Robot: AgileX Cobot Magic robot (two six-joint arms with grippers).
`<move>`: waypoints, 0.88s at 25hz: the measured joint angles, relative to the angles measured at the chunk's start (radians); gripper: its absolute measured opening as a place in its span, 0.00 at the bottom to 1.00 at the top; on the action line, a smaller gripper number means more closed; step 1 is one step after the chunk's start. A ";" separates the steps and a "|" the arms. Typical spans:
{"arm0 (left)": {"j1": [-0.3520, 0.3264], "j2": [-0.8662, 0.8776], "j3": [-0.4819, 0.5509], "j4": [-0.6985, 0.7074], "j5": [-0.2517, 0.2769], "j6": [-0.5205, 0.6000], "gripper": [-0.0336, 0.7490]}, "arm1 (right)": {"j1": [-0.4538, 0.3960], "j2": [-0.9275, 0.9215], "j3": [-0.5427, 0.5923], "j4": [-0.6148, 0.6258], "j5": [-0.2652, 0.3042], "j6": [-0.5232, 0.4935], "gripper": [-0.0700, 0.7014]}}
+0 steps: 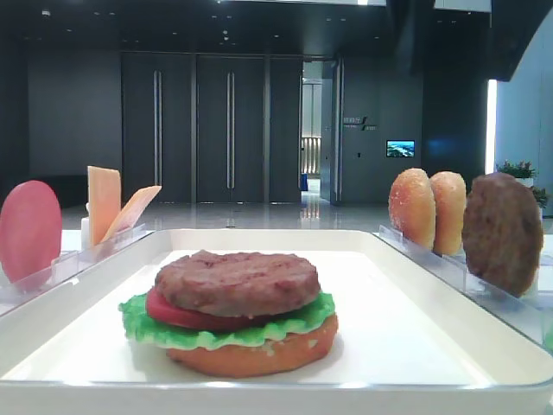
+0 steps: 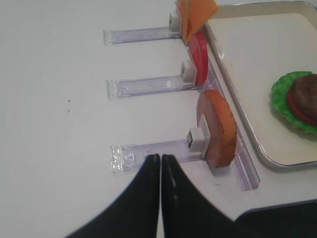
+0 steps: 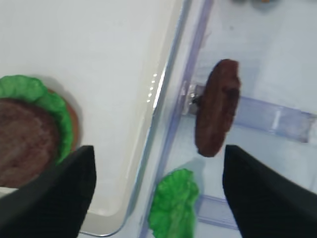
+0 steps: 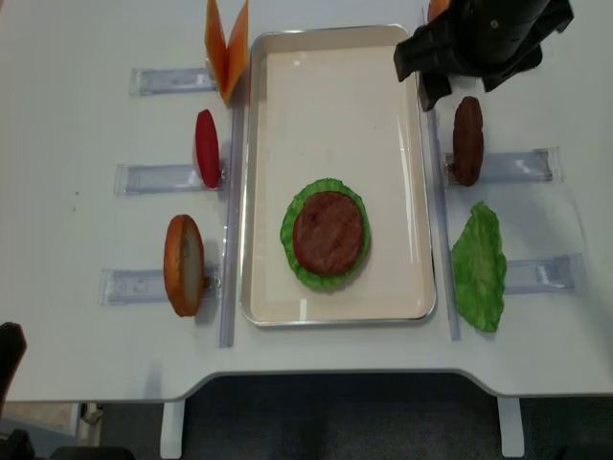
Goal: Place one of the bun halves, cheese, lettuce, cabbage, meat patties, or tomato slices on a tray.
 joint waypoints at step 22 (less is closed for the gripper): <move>0.000 0.000 0.000 0.000 0.000 0.000 0.04 | -0.337 0.000 -0.099 -0.026 0.010 -0.145 0.68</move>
